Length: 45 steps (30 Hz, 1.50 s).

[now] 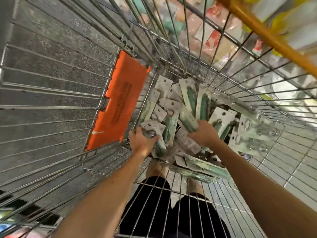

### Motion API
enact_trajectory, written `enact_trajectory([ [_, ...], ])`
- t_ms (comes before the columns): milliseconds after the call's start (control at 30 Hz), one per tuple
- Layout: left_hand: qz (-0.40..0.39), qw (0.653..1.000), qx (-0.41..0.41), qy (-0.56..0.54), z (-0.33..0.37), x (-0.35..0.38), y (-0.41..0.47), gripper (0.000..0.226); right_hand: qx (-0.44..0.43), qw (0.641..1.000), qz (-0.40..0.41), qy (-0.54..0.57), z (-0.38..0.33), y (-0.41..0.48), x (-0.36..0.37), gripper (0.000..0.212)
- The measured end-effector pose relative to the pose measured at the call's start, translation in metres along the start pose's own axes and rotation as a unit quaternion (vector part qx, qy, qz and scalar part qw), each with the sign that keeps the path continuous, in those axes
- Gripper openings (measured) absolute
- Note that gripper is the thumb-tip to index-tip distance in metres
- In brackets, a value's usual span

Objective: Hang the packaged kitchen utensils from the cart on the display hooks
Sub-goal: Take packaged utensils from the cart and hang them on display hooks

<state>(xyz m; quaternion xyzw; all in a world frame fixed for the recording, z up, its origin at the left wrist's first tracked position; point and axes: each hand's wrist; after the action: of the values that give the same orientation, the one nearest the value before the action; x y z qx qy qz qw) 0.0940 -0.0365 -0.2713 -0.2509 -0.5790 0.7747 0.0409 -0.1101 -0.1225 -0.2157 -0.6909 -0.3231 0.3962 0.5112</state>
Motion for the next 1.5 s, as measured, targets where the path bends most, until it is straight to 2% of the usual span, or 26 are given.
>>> enact_trajectory([
  [33,0.004,1.000,0.019,0.020,0.001,0.003,-0.001,0.078,0.008,1.000,-0.001,0.020,0.004,-0.002,0.000,0.066],
  [67,0.006,0.999,0.037,0.033,0.002,0.006,-0.004,0.076,0.004,0.999,0.006,0.046,0.008,-0.003,0.001,0.063],
  [167,-0.008,0.993,0.089,0.079,0.003,0.019,-0.009,0.071,-0.008,0.991,0.025,0.129,0.018,-0.005,0.002,0.039],
  [233,-0.026,0.987,0.120,0.104,0.005,0.027,-0.013,0.071,-0.012,0.987,0.023,0.158,0.021,-0.007,0.002,0.042],
  [400,0.004,0.965,0.164,0.203,0.012,0.022,-0.021,0.062,-0.032,0.977,0.031,0.208,0.027,-0.017,0.001,0.049],
  [533,0.011,0.972,0.172,0.160,0.017,0.001,-0.033,0.076,-0.059,0.968,0.035,0.242,0.031,-0.029,0.000,0.039],
  [633,0.017,0.978,0.172,0.116,0.030,-0.017,-0.051,0.080,-0.075,0.957,0.050,0.276,0.030,-0.044,-0.002,0.041],
  [667,0.006,0.981,0.168,0.100,0.036,-0.022,-0.055,0.077,-0.080,0.953,0.061,0.287,0.030,-0.049,-0.003,0.040],
  [767,-0.005,0.982,0.187,0.035,0.057,-0.036,-0.063,0.040,-0.095,0.928,0.070,0.354,0.031,-0.067,-0.006,0.031],
  [967,-0.013,0.971,0.238,-0.011,0.097,-0.062,-0.081,0.039,-0.149,0.887,0.033,0.435,0.036,-0.120,0.001,0.039],
  [1067,-0.051,0.966,0.251,-0.031,0.109,-0.067,-0.105,0.034,-0.184,0.871,0.036,0.454,0.046,-0.153,0.012,0.039],
  [1133,-0.075,0.961,0.261,-0.050,0.116,-0.069,-0.130,0.042,-0.204,0.852,0.051,0.479,0.053,-0.172,0.020,0.054],
  [1200,-0.091,0.954,0.281,-0.047,0.120,-0.071,-0.156,0.071,-0.232,0.822,0.060,0.517,0.060,-0.197,0.029,0.070],
  [1233,-0.102,0.950,0.290,-0.047,0.123,-0.071,-0.171,0.071,-0.249,0.811,0.063,0.526,0.062,-0.210,0.033,0.070],
  [1333,-0.123,0.929,0.345,-0.060,0.122,-0.064,-0.231,0.031,-0.306,0.791,0.087,0.522,0.077,-0.265,0.054,0.062],
  [1433,-0.155,0.900,0.403,-0.054,0.116,-0.056,-0.304,0.024,-0.327,0.778,0.141,0.518,0.094,-0.320,0.080,0.059],
  [1500,-0.211,0.880,0.421,-0.054,0.108,-0.050,-0.354,0.028,-0.342,0.768,0.175,0.512,0.107,-0.357,0.101,0.058],
])
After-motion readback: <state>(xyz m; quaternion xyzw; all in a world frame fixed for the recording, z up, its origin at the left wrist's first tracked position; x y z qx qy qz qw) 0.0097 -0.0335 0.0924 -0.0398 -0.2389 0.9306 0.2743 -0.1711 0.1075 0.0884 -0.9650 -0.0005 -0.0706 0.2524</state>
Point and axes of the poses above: each hand's wrist, its own y-axis towards the middle knuckle, its own x-axis out of the palm, z = x × y, and after that the axes turned 10 degrees about -z, right-handed
